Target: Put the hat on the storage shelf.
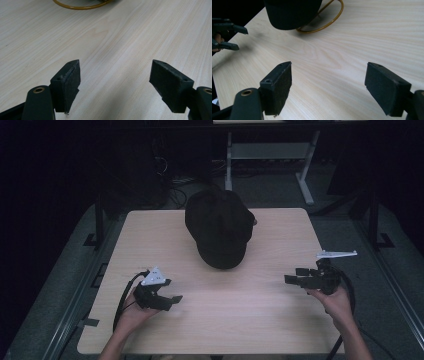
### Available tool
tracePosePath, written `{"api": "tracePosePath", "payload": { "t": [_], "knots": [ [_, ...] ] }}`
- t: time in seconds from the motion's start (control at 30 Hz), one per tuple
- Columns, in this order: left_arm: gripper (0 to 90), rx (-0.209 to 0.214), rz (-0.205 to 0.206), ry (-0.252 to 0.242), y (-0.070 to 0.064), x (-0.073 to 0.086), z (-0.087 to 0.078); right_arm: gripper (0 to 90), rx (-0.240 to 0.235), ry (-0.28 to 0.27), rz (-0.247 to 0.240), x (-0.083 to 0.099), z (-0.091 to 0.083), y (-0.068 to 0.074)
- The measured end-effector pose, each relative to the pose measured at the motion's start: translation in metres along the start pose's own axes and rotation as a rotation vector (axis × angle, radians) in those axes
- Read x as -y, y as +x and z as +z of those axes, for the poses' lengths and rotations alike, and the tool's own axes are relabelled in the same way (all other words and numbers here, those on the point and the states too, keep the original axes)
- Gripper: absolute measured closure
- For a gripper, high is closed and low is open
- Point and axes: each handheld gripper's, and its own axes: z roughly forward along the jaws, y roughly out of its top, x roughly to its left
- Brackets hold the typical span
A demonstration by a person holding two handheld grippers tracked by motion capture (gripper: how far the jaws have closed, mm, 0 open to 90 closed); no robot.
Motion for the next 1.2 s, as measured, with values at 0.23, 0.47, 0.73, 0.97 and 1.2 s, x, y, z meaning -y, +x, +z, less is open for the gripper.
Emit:
{"api": "tracePosePath", "payload": {
  "t": [0.23,0.47,0.73,0.97,1.2],
  "knots": [
    [24.2,-0.003,-0.002,-0.003,0.001,0.001,0.000,21.2,-0.007,0.004,0.004,0.013,0.002,0.002],
    [24.1,-0.002,-0.001,-0.006,0.000,0.001,0.000,20.7,-0.004,0.002,-0.004,0.022,0.001,0.006],
    [24.1,-0.001,-0.004,-0.007,-0.001,0.001,0.001,20.7,-0.009,0.005,-0.009,0.034,0.000,0.012],
    [24.1,-0.005,0.004,-0.005,0.001,0.002,0.000,20.6,-0.023,0.008,-0.018,0.044,0.001,0.021],
    [24.1,-0.002,-0.013,-0.021,0.000,0.003,0.000,20.6,-0.038,0.015,-0.042,0.057,0.006,0.035]
  ]
}}
